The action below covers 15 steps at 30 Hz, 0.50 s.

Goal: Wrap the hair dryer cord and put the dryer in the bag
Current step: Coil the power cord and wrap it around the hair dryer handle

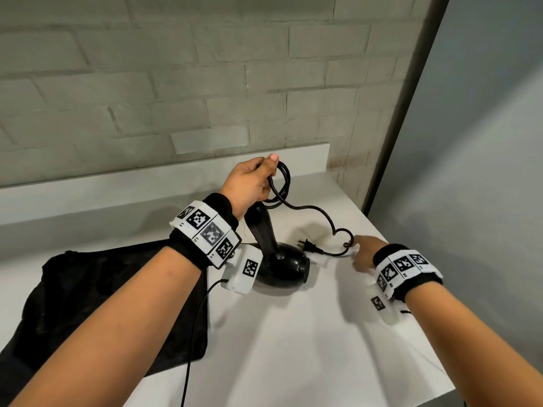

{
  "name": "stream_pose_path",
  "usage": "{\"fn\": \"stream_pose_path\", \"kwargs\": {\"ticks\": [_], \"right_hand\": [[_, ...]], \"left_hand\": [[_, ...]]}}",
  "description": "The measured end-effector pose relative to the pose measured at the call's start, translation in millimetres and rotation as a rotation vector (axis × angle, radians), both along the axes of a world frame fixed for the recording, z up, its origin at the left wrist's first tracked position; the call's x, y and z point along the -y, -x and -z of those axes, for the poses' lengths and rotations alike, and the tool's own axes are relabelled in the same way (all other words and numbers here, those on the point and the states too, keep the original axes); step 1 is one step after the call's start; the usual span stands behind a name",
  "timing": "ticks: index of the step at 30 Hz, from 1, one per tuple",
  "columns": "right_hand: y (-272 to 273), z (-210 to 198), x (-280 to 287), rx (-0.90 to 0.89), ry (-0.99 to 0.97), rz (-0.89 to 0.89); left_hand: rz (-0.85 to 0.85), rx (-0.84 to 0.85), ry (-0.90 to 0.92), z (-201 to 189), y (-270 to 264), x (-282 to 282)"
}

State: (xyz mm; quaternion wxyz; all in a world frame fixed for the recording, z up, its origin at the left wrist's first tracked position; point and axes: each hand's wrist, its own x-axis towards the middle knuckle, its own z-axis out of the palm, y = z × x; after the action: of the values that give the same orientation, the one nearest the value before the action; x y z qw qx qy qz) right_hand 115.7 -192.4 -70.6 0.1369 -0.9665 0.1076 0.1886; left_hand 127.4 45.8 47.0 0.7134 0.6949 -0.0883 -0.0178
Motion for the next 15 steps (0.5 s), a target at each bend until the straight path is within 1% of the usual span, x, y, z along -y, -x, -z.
{"fn": "stream_pose_path", "kwargs": {"ticks": [2, 4, 7, 9, 10, 13, 15], "right_hand": [[2.0, 12.2, -5.2, -0.009, -0.104, 0.032], [0.0, 15.4, -12.9, 0.06, -0.223, 0.09], [-12.3, 14.5, -16.5, 0.096, -0.32, 0.217], [-22.4, 15.8, -13.2, 0.124, -0.387, 0.27], [-26.5, 16.4, -11.0, 0.153, -0.426, 0.294], [-32.9, 11.4, -4.9, 0.287, -0.634, 0.424], [-32.0, 6.5, -2.9, 0.375, -0.707, 0.466]], "left_hand": [[0.0, -0.004, -0.002, -0.1, -1.0, 0.5], [0.003, -0.01, 0.001, -0.4, -2.1, 1.1], [-0.002, -0.017, 0.01, 0.0, -3.1, 2.2], [-0.004, -0.022, 0.02, 0.2, -3.8, 2.5], [-0.007, -0.025, 0.024, 0.7, -4.2, 2.5], [-0.023, -0.023, 0.039, 1.3, -5.3, 2.5], [-0.034, -0.022, 0.046, 1.7, -6.0, 2.9]]}}
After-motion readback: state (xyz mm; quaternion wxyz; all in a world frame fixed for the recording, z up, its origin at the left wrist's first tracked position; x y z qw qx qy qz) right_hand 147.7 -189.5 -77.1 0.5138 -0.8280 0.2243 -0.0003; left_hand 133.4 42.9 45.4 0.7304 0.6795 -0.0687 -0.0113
